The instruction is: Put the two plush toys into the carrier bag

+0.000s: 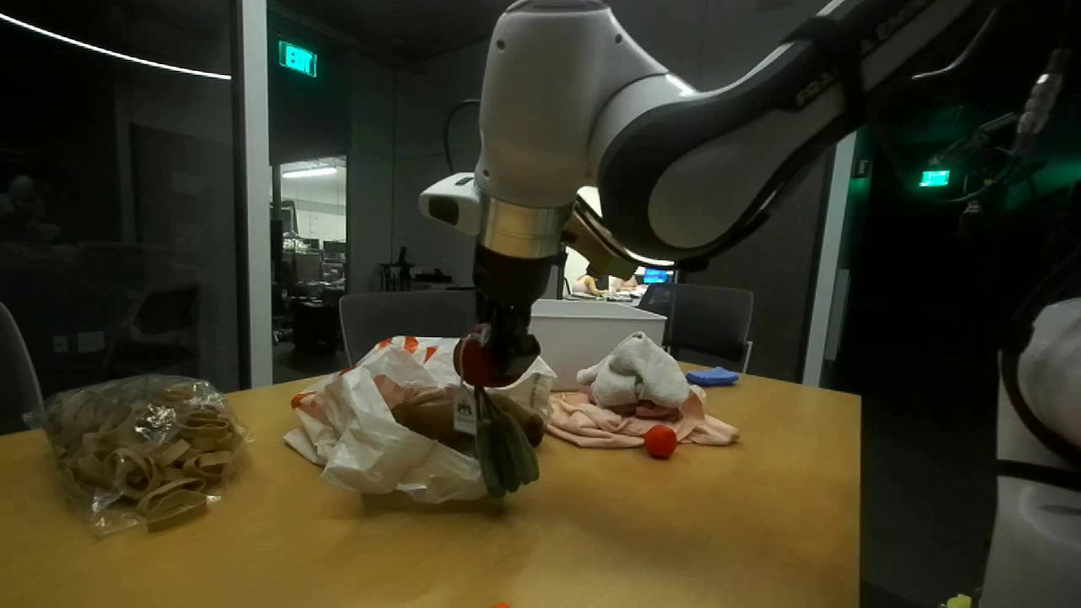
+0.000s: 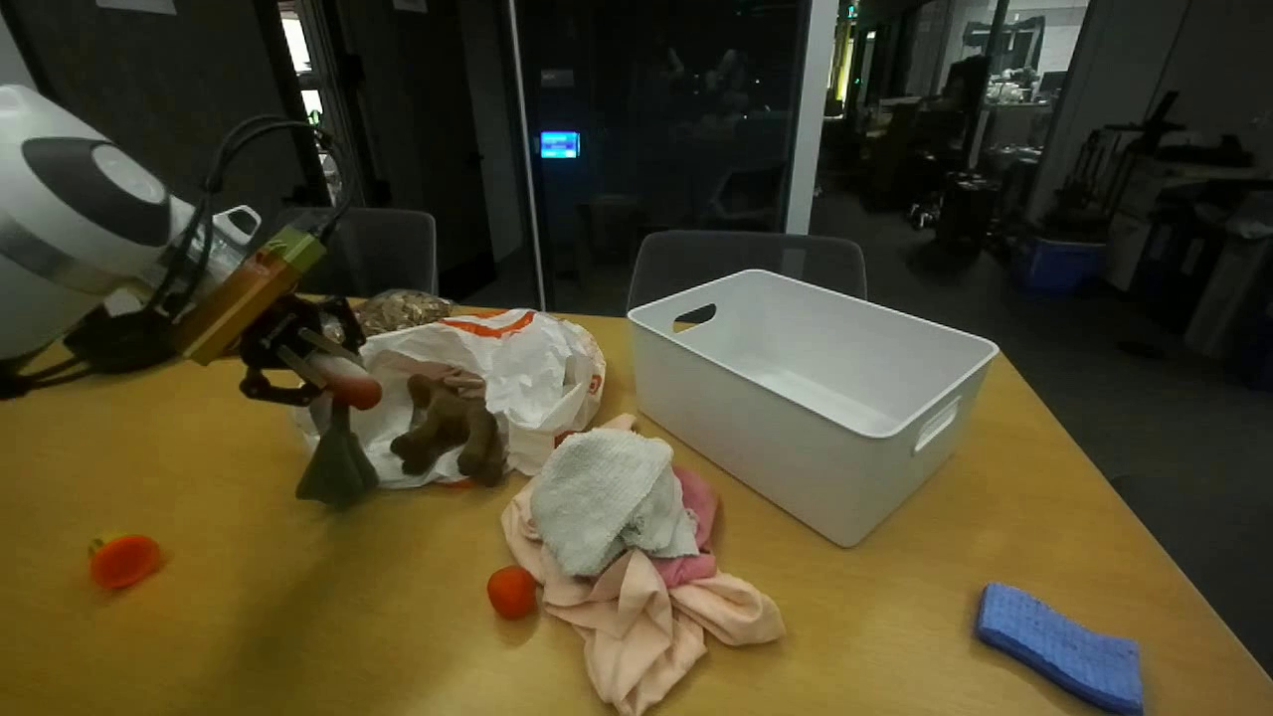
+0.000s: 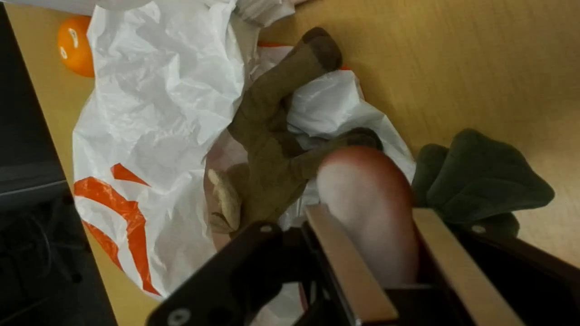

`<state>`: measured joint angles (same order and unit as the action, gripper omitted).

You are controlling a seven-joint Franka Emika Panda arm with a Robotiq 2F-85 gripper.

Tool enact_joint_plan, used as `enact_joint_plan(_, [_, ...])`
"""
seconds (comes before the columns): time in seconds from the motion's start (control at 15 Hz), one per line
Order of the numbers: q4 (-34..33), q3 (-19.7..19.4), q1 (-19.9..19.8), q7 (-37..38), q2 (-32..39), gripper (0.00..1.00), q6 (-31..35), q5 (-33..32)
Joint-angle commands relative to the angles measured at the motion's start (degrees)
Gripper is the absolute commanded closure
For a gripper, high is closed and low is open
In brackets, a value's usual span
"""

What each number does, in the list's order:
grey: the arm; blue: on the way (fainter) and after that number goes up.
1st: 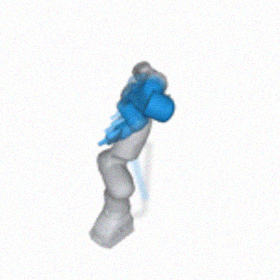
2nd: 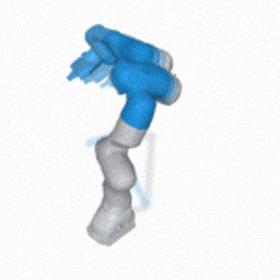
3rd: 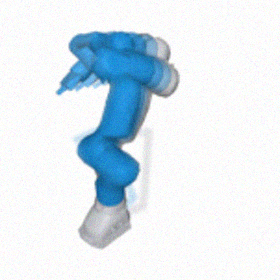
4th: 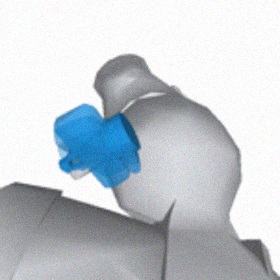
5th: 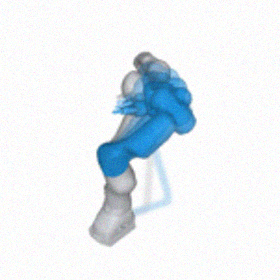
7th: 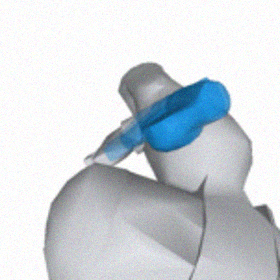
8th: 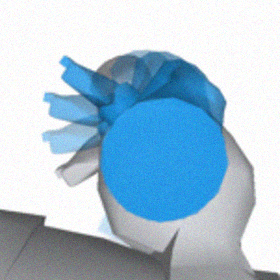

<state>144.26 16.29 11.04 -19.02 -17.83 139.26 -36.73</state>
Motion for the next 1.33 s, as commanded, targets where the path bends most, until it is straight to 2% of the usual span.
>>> enact_joint_plan(0.0, [-8.3, 1.8, -1.0, 4.0, 9.1, 0.91, -3.7, -9.5])
enact_joint_plan(0.13, [-11.5, 1.2, 0.3, 3.5, 12.4, 0.91, -5.5, -13.0])
enact_joint_plan(0.4, [-16.6, -0.1, 1.2, 2.4, 19.8, 0.91, -4.9, -17.8])
enact_joint_plan(0.8, [-20.1, -2.4, 0.8, 0.2, 28.8, 0.91, -3.9, -18.3])
enact_joint_plan(1.13, [-23.4, -3.0, 1.9, -0.4, 30.7, 0.91, -4.5, -27.6])
enact_joint_plan(1.27, [-24.4, -2.5, 2.3, -0.8, 30.4, 0.91, -4.6, -29.2])
